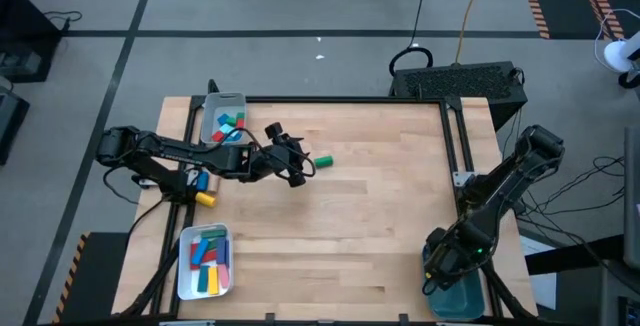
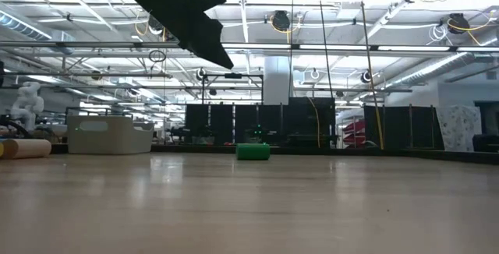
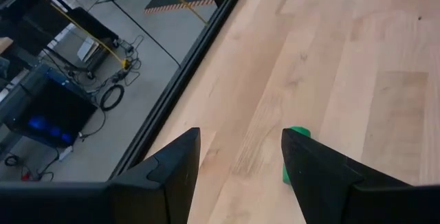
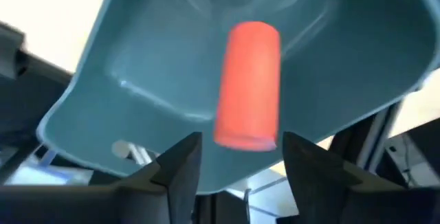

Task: Sort blocks by size
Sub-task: Put the green cylindrical block into the blue bin

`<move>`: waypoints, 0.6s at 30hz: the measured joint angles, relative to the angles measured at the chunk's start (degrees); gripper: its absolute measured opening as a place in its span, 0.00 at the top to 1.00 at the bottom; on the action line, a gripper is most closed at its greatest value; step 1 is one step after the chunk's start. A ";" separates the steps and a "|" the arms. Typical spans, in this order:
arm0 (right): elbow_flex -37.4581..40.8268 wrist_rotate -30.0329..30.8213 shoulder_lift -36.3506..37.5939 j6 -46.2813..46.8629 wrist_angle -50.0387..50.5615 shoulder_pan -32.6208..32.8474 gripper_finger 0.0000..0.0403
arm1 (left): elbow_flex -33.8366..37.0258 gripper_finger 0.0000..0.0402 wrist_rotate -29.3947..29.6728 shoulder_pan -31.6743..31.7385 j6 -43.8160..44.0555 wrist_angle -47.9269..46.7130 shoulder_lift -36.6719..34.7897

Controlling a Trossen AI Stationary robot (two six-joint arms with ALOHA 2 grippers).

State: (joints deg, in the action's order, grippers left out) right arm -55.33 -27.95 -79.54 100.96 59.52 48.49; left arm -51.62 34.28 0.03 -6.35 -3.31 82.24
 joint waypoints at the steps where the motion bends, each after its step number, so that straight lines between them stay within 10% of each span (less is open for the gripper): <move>1: 0.00 0.47 -0.10 -0.13 0.67 0.00 0.52 | 0.00 0.48 0.00 0.00 0.00 -0.02 0.00; 18: 0.00 16.56 3.88 -5.25 9.71 -2.80 0.48 | 0.00 0.48 -0.07 -0.23 3.17 -0.22 0.00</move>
State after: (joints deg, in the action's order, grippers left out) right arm -55.33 -11.38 -75.65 95.72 69.23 45.69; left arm -51.62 34.22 -0.19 -3.18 -3.53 82.24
